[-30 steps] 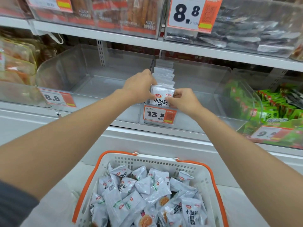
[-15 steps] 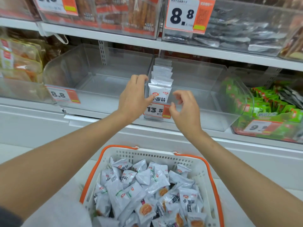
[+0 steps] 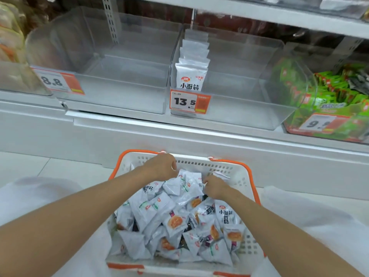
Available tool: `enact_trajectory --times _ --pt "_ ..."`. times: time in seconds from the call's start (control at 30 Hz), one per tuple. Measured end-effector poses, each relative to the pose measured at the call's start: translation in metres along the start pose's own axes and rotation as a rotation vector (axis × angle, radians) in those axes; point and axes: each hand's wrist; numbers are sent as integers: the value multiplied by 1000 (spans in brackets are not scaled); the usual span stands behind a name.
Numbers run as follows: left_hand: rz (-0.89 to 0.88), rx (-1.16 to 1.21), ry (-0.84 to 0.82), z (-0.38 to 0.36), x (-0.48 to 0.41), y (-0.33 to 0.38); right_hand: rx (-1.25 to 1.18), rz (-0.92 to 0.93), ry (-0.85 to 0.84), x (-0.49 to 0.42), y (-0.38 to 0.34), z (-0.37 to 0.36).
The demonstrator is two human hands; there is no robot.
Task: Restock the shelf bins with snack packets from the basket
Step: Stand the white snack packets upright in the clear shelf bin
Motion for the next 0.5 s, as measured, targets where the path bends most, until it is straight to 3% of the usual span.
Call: enact_trajectory --times 0.1,0.23,0.37,0.5 --pt "11 -38 -61 -2 -4 -1 -43 -81 -163 -10 6 -30" --pt "-5 -78 -91 -7 -5 -1 -84 10 99 -10 3 -51" --pt "-8 -112 -112 -12 -6 -4 -348 106 87 11 -28 -30" --pt "-23 -81 -140 -13 -2 -2 -445 261 257 52 -74 16"
Point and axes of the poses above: each hand's wrist, its own x-axis away from the middle knuckle, its own z-axis out of the back of the hand, y = z × x, and after that the axes turned 10 degrees about -x, right-handed
